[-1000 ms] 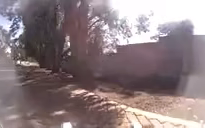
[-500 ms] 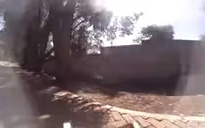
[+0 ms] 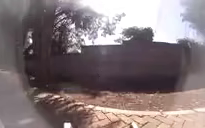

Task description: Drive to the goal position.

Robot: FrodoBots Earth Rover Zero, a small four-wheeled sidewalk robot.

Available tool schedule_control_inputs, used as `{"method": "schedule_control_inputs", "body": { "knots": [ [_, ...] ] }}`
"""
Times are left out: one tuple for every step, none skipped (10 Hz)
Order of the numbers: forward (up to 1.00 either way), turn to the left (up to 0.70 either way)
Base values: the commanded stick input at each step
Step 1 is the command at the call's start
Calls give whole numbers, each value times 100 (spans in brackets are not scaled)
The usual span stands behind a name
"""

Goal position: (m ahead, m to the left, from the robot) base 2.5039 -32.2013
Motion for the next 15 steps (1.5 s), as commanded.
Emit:
{"method": "schedule_control_inputs", "body": {
  "knots": [
    [0,-84],
    [0,-84],
    [0,-84],
    [0,-84],
    [0,-84],
    [0,-84],
    [0,-84],
    [0,-84],
    [0,-84],
    [0,-84],
    [0,-84],
    [0,-84],
    [0,-84],
    [0,-84],
    [0,-84]
  ]
}}
